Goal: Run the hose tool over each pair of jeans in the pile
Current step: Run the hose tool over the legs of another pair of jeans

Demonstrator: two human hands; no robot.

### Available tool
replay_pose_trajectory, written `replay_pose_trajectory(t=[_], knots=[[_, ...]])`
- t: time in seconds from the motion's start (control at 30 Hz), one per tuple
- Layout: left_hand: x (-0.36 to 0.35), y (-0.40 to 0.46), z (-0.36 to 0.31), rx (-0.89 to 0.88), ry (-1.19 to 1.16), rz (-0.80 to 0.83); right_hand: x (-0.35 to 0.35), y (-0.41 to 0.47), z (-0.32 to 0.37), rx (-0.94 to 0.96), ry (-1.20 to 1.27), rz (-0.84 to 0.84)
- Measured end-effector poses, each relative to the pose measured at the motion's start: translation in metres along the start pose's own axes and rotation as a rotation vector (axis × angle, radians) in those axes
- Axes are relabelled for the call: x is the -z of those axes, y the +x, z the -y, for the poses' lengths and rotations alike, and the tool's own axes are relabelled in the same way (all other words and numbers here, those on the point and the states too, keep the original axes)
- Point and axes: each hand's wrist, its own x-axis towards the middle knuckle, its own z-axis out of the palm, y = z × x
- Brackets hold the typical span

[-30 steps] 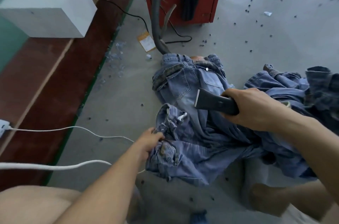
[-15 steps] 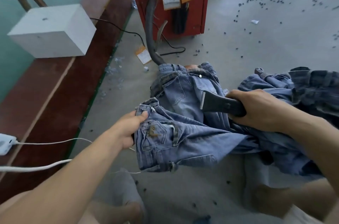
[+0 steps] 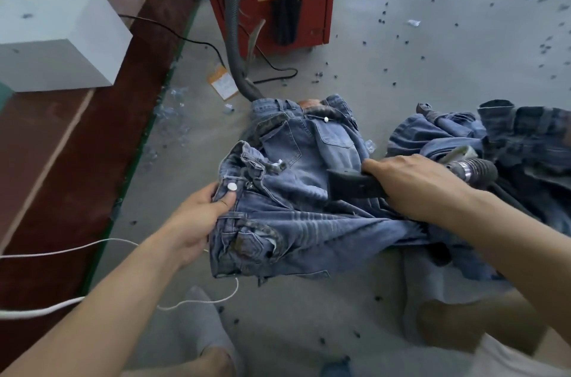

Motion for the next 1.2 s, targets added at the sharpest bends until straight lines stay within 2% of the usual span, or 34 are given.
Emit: replay_pose_trajectory(t=[0.13, 0.27, 0.37, 0.53, 0.6, 0.73, 0.87, 0.93, 1.07, 1.2], knots=[[-0.003, -0.005, -0.001, 0.029, -0.071, 0.021, 0.019, 0.009, 0.001, 0.058, 0.043, -0.133], [-0.010, -0.010, -0.004, 0.028, -0.151, 0.066, 0.012, 0.012, 0.028, 0.119, -0.053, 0.077], [-0.014, -0.014, -0.004, 0.020, -0.161, 0.075, 0.006, 0.019, 0.049, 0.152, 0.066, 0.114], [-0.012, -0.018, 0.001, -0.007, -0.078, 0.049, 0.015, 0.027, 0.047, 0.129, 0.326, -0.012], [-0.011, -0.019, 0.004, -0.015, -0.058, 0.045, 0.022, 0.028, 0.025, 0.066, 0.288, -0.051], [-0.011, -0.022, 0.011, -0.078, -0.096, 0.081, 0.018, 0.018, 0.011, -0.006, 0.112, 0.086], [-0.015, -0.024, 0.019, -0.131, -0.159, 0.114, -0.011, 0.016, 0.043, 0.102, 0.030, 0.079], [-0.016, -0.023, 0.021, -0.124, -0.161, 0.109, -0.016, 0.018, 0.049, 0.132, 0.063, 0.004], [-0.012, -0.022, 0.020, -0.113, -0.152, 0.096, -0.003, 0.019, 0.041, 0.085, 0.307, -0.071], [-0.011, -0.022, 0.019, -0.132, -0.172, 0.115, -0.001, 0.012, 0.029, 0.029, 0.126, 0.055]])
